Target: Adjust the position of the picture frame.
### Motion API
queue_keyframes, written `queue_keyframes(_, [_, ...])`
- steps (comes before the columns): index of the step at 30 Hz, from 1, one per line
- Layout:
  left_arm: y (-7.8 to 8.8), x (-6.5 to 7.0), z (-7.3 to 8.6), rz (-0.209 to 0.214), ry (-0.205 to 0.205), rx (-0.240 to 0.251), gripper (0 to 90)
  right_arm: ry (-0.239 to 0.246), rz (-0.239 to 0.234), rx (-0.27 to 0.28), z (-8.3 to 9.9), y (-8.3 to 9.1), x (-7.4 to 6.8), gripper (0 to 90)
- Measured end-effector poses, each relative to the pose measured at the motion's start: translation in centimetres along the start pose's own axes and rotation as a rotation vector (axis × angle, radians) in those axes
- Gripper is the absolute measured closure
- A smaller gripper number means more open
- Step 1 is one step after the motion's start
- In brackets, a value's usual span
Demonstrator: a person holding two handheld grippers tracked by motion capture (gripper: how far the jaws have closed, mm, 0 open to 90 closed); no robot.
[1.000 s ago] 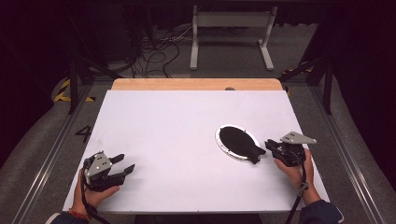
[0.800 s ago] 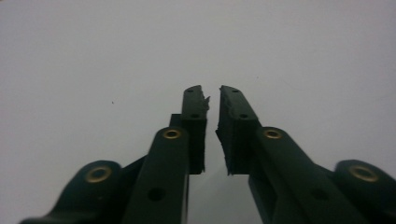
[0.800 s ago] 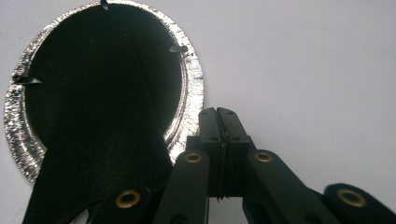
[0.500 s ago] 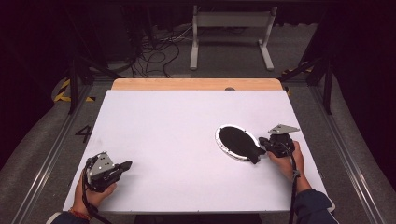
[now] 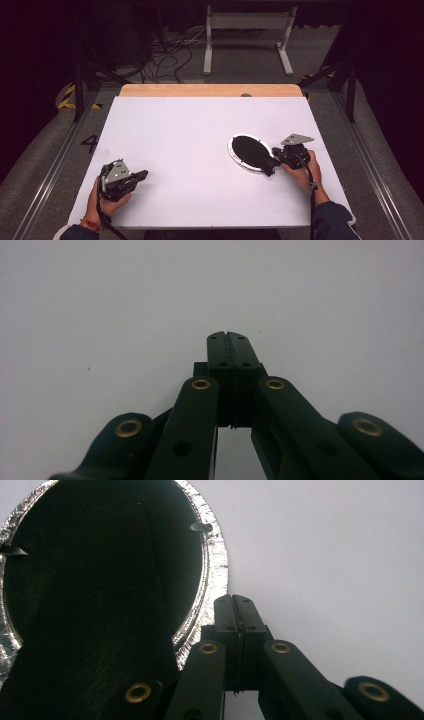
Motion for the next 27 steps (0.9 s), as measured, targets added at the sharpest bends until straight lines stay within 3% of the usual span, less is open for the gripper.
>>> queue_keyframes(4, [-1.2,0.0,-0.5,0.022,0.000,-0.010,90.0,0.027,-0.010,0.005,-0.3,-0.4,-0.5,90.0])
queue_keyframes(7, [-2.3,0.4,-1.2,0.042,-0.024,-0.020,90.0,0.021,-0.025,0.013,-0.4,-0.5,-0.9,90.0])
queue_keyframes(15, [-5.0,1.6,-3.2,0.097,-0.030,-0.004,90.0,0.040,-0.064,0.013,-1.0,-1.2,-2.6,90.0])
queue_keyframes(24, [-8.8,4.7,-5.3,0.176,-0.077,-0.019,90.0,0.030,-0.100,0.010,-1.5,-1.5,-4.7,90.0])
queue_keyframes(27, [-10.1,6.3,-6.2,0.217,-0.088,-0.016,90.0,0.021,-0.107,0.009,-1.7,-1.6,-5.4,90.0])
Point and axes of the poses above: each handheld gripper's, and its own axes: y roughly backward along the jaws, z roughly out of its underside, x roughly to its right, the point moved 6 cm from there along -y, roughly forward along the jaws, and after that the axes turned 10 degrees about x, right-handed, at the moved point
